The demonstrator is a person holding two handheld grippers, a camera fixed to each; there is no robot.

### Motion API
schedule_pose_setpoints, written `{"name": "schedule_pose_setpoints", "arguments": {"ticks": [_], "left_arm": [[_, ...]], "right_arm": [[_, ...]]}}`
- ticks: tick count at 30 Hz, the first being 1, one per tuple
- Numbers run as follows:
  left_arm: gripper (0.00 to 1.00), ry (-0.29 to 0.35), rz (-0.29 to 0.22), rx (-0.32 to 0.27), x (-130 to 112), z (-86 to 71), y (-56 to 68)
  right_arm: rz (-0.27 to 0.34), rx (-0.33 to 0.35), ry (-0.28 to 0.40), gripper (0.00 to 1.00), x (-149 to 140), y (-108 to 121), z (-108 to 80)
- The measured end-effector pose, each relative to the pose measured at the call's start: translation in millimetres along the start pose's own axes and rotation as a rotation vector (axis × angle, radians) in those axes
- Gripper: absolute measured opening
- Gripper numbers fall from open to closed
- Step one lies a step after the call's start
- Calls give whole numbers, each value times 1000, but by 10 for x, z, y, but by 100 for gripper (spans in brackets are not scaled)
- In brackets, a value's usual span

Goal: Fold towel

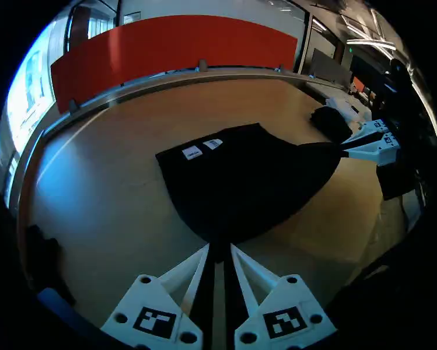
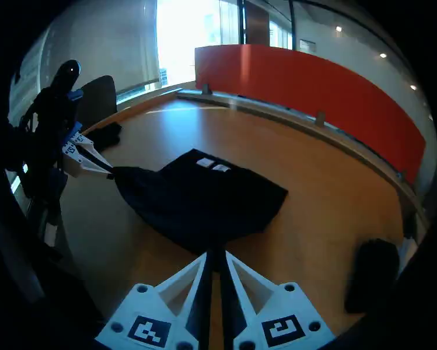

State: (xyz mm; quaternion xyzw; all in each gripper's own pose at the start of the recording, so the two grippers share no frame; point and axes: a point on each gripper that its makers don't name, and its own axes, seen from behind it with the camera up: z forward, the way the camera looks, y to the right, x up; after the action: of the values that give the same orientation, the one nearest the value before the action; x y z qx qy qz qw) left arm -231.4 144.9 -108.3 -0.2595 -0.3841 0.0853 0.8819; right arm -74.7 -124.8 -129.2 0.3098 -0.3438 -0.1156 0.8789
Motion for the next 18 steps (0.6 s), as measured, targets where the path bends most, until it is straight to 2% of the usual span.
{"name": "schedule_pose_setpoints", "arguments": {"ticks": [9,18], "left_arm": [[10,-11,-8,-18,70,-220,99],[10,-17,-7,-30,93,-329,136]], "right_arm": [[-4,16,-6,7,76,-78,-221],[10,31,-10,7,98,-171,-366]]}}
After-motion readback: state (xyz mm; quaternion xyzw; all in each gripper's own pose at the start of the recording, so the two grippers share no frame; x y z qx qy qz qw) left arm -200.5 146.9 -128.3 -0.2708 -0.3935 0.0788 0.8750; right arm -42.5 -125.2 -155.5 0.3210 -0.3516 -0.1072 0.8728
